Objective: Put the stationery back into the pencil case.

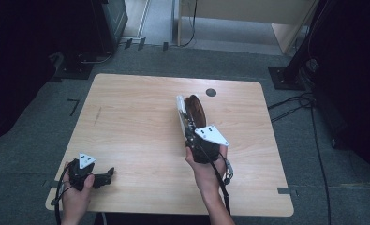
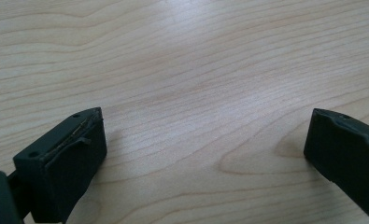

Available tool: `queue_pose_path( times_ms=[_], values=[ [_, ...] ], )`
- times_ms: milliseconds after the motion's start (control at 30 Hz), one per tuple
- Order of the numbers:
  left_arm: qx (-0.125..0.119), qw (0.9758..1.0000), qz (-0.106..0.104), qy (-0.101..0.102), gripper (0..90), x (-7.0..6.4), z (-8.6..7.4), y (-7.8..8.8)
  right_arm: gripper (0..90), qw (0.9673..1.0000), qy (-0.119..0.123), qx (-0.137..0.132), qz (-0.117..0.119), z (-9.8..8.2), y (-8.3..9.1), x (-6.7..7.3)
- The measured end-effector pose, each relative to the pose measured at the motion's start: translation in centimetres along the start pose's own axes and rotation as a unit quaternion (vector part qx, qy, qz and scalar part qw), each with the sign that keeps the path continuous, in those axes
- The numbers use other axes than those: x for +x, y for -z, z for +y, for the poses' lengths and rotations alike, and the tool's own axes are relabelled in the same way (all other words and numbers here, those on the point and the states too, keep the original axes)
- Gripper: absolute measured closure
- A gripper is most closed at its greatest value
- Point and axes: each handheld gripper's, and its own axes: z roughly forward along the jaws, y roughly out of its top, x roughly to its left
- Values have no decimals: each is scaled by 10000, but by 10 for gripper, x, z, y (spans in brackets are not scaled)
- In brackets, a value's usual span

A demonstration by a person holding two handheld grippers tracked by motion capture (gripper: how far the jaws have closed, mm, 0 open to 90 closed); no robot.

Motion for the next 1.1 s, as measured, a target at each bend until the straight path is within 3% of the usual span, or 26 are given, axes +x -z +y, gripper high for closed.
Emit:
queue_pose_path(
  times_ms=[467,1100],
  values=[
    [-13,10000,5,1,0,0,0,0,740,9993,-167,140,-288,8,-20,-25],
    [-6,10000,2,1,0,0,0,0,736,9969,-52,627,-480,7,-55,-33]
  ],
)
